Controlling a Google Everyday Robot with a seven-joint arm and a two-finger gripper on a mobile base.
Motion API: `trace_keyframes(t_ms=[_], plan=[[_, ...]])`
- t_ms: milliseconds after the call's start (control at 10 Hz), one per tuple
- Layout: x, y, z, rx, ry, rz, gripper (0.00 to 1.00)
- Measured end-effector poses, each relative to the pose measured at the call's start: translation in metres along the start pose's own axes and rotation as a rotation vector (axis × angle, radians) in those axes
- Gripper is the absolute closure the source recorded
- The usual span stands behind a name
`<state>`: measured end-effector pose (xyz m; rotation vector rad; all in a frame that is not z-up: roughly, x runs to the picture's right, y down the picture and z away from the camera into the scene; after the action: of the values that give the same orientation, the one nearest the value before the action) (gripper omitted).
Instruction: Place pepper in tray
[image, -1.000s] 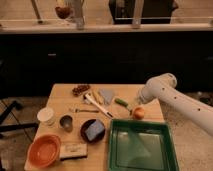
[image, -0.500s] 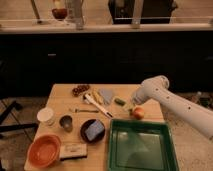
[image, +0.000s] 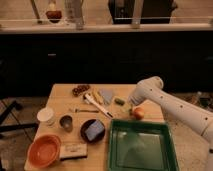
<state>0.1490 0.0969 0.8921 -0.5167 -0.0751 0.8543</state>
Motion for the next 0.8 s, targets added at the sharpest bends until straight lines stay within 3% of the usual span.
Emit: trace_keyframes(t_ms=[400, 800], plan=[[-0.009, -0.002, 0.019, -0.018, 0.015, -0.028, 0.2], [-0.008, -0.003, 0.018, -0.018, 0.015, -0.026, 0.2]])
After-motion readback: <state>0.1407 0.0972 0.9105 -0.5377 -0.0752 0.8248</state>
